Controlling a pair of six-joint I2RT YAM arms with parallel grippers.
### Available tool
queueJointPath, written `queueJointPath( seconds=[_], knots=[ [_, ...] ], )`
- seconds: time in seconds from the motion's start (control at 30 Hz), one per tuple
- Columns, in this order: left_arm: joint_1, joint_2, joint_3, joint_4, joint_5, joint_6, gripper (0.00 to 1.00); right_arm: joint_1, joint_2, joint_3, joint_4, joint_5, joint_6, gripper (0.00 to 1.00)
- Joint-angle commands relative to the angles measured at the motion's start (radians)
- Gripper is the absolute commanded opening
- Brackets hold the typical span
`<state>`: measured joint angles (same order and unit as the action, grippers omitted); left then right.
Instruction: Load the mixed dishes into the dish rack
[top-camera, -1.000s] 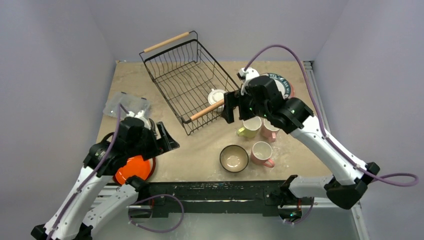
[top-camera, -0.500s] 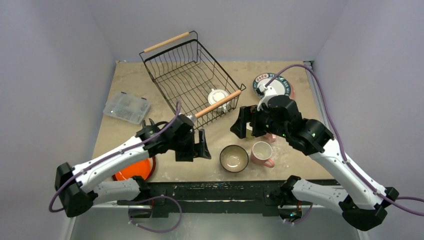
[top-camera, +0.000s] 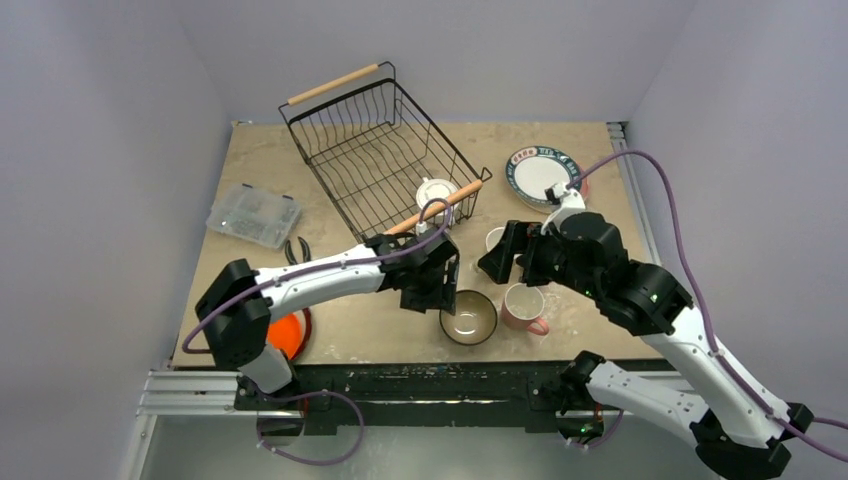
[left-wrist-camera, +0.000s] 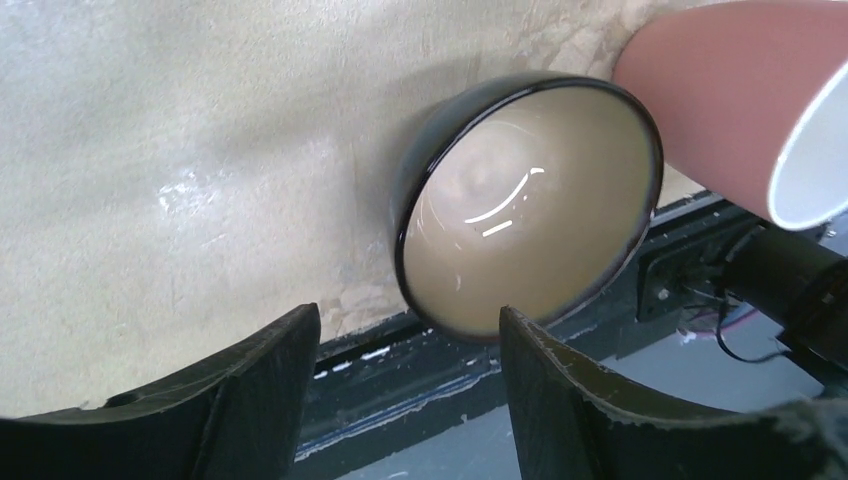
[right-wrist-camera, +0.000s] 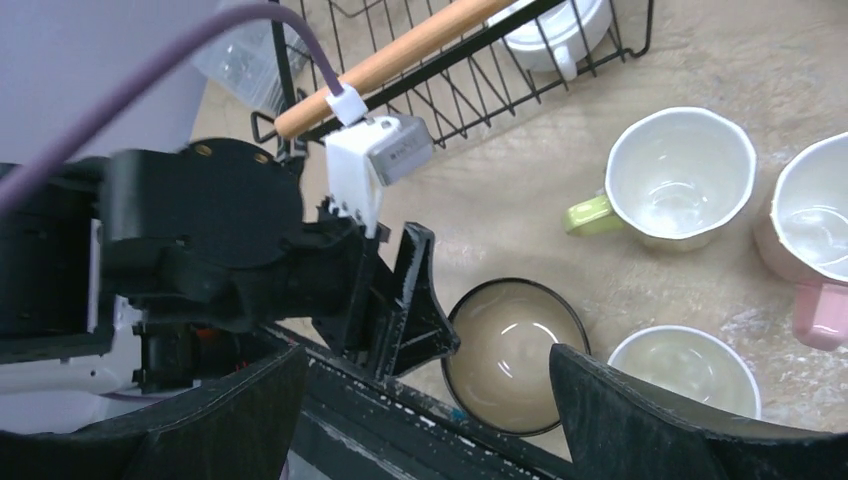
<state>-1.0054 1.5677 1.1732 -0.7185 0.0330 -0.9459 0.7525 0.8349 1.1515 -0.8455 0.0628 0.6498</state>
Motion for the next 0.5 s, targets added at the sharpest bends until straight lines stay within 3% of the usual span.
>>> queueJointPath(
  seconds=[0.0, 0.17, 0.47],
  knots=[
    [-0.024, 0.087, 0.087, 0.009, -0.055, 0.036, 0.62, -0.002, -0.035, 0.005, -0.010, 0.116, 0.046, 0.93],
    [-0.038, 0.168, 0.099, -0.020, -0.094, 0.044, 0.58, -0.001, -0.062, 0.022, -0.051, 0.194, 0.031, 0.98],
    [-0.041, 0.287, 0.111, -0.004, -0.056, 0.069, 0.47, 0.000, -0.047, 0.006, -0.029, 0.199, 0.008, 0.98]
  ],
)
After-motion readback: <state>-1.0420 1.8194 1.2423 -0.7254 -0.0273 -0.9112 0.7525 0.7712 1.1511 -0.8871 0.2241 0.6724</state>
